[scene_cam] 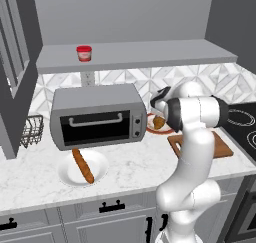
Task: From the different types of pastries on the counter, select a croissant and place it on the cutting board. Then retrieve a jar of jam from the cabinet and place it alongside the croissant on the cutting board.
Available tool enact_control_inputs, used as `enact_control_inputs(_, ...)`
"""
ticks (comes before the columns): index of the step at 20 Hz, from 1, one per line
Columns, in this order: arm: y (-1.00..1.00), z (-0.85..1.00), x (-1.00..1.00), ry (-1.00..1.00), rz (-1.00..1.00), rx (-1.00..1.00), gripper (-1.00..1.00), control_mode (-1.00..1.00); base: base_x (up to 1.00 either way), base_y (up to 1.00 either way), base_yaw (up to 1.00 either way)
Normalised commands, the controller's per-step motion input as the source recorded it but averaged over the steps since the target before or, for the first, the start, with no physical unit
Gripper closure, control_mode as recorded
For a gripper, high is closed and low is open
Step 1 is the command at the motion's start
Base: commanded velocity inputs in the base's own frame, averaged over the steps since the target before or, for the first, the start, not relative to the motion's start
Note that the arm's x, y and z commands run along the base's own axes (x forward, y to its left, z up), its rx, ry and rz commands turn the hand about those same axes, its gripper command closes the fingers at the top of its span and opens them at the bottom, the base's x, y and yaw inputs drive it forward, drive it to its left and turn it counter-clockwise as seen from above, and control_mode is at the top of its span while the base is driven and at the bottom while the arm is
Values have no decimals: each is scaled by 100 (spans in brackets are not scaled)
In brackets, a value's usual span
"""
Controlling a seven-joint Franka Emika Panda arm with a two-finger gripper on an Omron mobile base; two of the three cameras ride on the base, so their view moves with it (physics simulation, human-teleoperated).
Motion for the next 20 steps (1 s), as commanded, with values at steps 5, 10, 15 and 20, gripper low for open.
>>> enact_control_inputs(5, 0, -12, 21, 0, 0, 3, -100, -100, 0, 0, 0)
enact_control_inputs(10, 0, -20, 11, 0, 0, 3, -100, -100, 0, 0, 0)
enact_control_inputs(15, 0, -7, 9, 0, 0, 0, -100, -100, 0, 0, 0)
enact_control_inputs(20, 0, -1, 4, 0, 0, 0, -100, -100, 0, 0, 0)
